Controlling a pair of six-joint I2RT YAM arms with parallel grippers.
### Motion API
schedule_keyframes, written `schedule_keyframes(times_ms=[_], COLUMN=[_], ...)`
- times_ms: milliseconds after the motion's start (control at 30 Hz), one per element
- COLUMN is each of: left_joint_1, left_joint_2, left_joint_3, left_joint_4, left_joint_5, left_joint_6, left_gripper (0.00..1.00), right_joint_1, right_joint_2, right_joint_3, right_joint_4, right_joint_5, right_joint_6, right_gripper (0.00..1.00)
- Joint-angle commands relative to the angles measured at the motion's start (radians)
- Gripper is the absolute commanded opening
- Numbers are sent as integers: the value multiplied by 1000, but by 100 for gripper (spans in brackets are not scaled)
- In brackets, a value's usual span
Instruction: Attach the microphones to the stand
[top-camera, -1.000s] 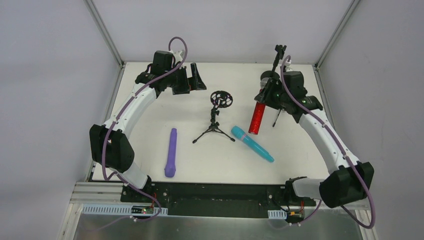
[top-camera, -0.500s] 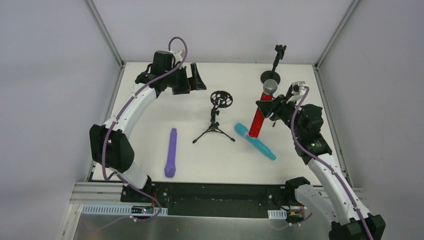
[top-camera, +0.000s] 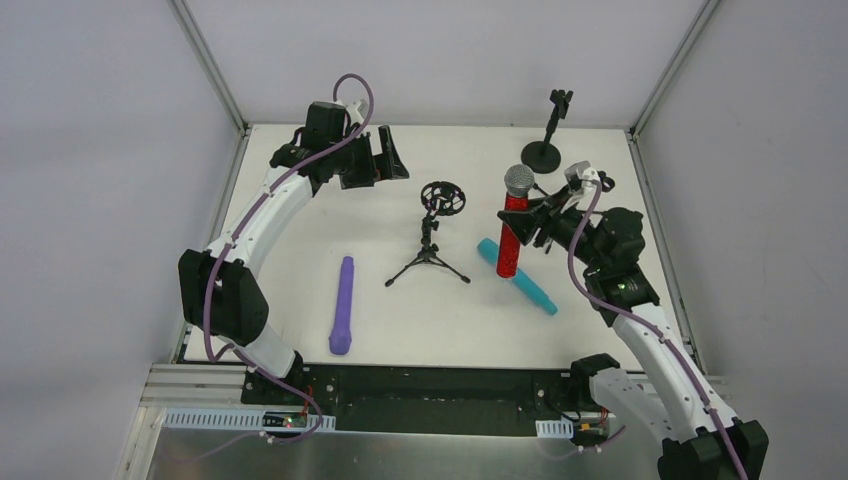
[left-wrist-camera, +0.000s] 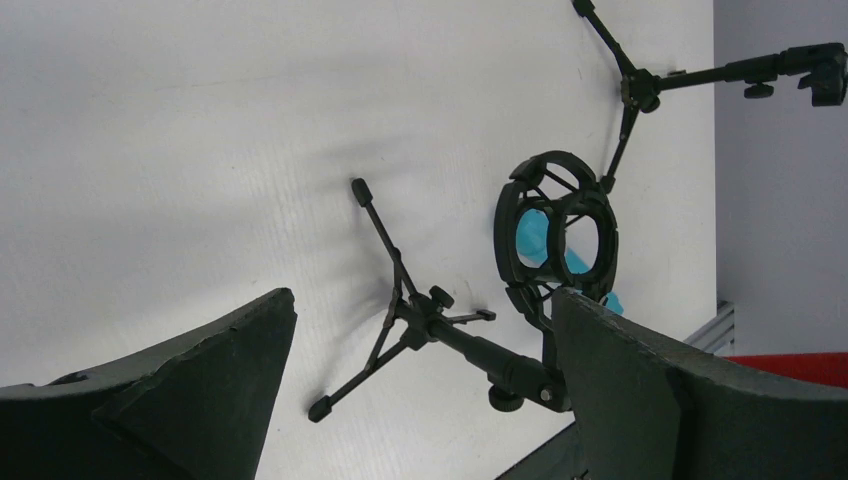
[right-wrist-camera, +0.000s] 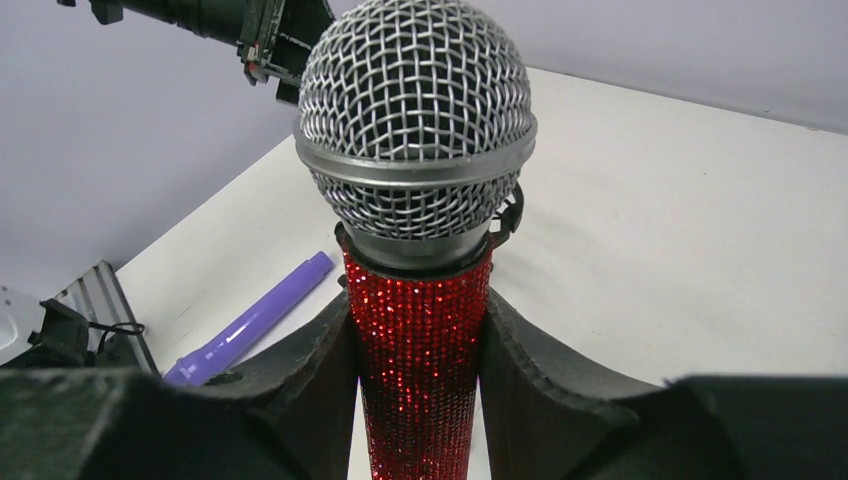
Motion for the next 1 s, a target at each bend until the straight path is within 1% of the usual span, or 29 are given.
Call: schedule_keyframes(times_ms=[0,267,533,733,833,967], left_joint_1=[-11,-5,37,56,58,58], left_joint_2=[-46,-5,54,77,84,90], left_joint_3=[28,54,66,68,72,73], left_joint_4=[-13,-47,-49,-49,-49,-49], left_joint_5=[-63,-97,-35,-14,4,20], left_joint_6=[36,59,11,-3,-12,-18], left_gripper=[99,99,99,99,99,99], right_joint_1=[9,29,46,57,65,87], right_joint_2=[20,80,161,248,294,357], right_joint_3=[68,81,102,104,130,188], right_joint_4=[103,220,359,538,603,647], right_joint_5=[-101,-111,-120,-114,-127,-132], right_joint_6=[-26,35,72,141,163,165], right_gripper=[0,0,0,0,0,0])
